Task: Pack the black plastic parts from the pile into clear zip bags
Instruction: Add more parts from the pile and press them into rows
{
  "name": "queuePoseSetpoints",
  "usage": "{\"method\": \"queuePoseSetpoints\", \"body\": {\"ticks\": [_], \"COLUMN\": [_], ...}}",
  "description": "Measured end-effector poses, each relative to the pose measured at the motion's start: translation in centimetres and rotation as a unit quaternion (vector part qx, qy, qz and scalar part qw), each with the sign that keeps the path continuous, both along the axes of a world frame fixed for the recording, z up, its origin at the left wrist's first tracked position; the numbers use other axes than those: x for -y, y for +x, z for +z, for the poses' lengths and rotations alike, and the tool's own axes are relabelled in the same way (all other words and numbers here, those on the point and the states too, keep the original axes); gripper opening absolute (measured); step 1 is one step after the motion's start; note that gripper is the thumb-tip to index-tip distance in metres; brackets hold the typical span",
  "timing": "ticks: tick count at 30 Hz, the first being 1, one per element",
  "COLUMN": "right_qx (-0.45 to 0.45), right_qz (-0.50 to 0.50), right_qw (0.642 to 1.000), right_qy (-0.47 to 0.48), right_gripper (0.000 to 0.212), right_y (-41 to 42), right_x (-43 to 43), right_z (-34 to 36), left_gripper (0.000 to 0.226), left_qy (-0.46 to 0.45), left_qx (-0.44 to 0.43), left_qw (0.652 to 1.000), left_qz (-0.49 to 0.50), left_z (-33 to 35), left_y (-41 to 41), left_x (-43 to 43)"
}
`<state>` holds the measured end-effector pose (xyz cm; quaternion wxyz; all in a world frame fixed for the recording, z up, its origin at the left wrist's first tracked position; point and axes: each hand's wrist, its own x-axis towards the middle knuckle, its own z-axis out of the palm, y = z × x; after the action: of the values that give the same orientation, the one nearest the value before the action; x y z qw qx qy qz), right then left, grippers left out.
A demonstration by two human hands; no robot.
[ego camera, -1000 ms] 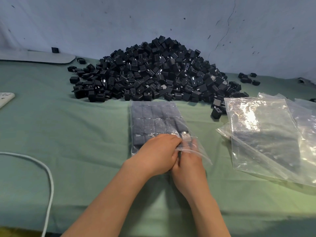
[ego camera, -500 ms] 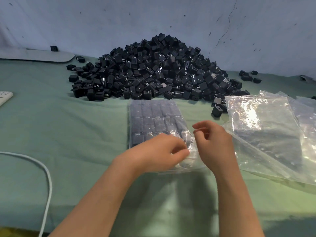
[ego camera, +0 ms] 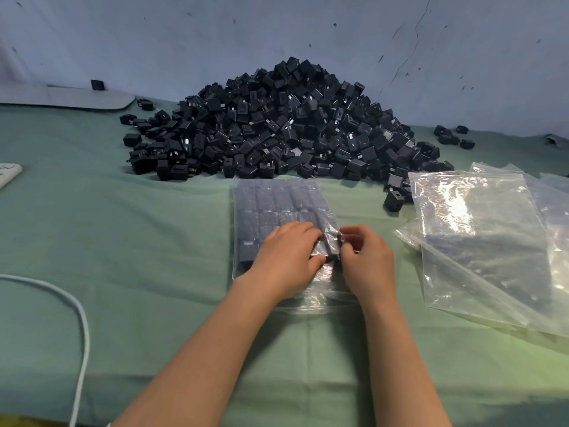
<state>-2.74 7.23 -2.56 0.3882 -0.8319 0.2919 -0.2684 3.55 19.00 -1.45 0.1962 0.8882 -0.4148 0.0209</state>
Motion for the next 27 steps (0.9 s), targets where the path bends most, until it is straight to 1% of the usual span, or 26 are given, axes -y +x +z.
{"method": "queuePoseSetpoints", "body": {"ticks": [9,13,18,23,27], "right_qx": [0.029,0.037,0.039,0.043,0.048], "right_qz": [-0.007,-0.008,-0.009,-0.014,-0.023], "right_qw": [0.999,0.999,0.999,0.999,0.998], "right_qy": [0.026,0.029,0.018,0.013,0.026], "right_gripper": [0.018,0.017,0.017,0.016,0.009], "right_y": [-0.03,-0.09,-0.19,-0.16,-0.12], "right_x": [0.25,0.27,0.2,0.18,0.21], "right_z": [-0.51,-0.63,-0.63,-0.7,-0.71], "left_gripper": [0.039,0.043,0.038,0.042,0.049], "left_qy": [-0.019,-0.024,-0.033,-0.039,-0.028], "left_qx": [0.021,0.017,0.02,0.012,0.02], "left_qw": [1.0,0.999,0.999,0.999,0.999], "left_qz": [0.007,0.016,0.024,0.017,0.021], "left_z": [-0.26,-0.31,-0.47,-0.63,-0.75], "left_y": [-0.36,-0.46,-0.67,-0.53,-0.42], "left_x": [0.03,0.06,0.11,-0.04,0.05]}}
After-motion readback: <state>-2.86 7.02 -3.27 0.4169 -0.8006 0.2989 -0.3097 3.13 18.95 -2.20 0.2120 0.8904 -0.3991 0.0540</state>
